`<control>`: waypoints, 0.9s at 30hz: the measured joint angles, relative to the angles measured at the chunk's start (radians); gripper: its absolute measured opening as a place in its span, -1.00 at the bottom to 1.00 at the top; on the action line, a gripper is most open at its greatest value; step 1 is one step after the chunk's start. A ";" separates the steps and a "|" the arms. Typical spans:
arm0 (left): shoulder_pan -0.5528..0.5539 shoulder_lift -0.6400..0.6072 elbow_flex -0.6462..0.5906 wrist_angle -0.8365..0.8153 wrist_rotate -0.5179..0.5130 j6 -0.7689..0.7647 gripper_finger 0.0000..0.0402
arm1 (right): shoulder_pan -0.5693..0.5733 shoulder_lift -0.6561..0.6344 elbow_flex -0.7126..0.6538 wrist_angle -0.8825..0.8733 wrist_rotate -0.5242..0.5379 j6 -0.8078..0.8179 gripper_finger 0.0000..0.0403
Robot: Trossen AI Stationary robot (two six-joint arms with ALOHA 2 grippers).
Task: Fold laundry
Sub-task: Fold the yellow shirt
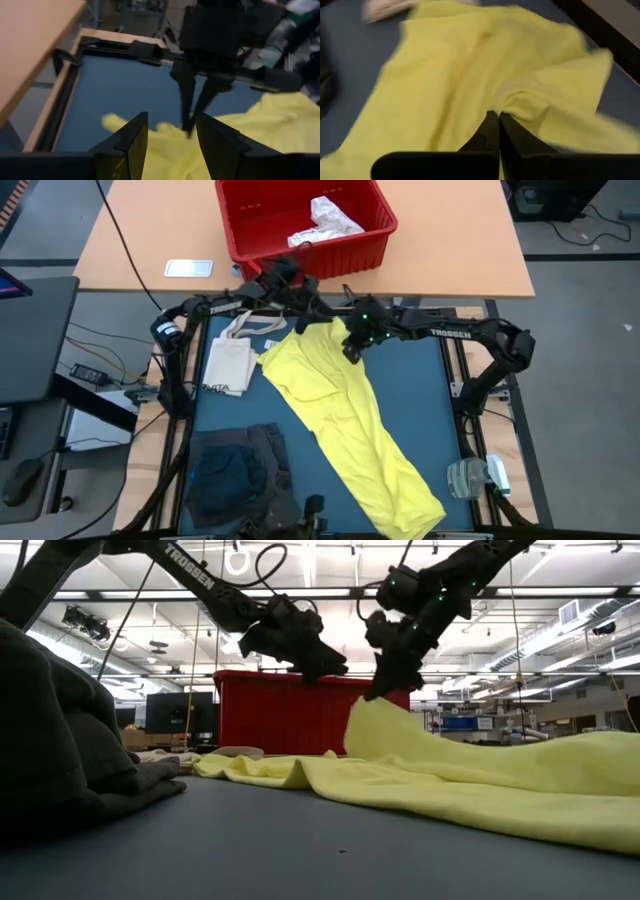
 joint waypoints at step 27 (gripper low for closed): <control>-0.112 0.000 0.000 -0.256 -0.158 0.250 -0.02 | 0.210 -0.001 0.000 0.044 0.224 -0.519 -1.00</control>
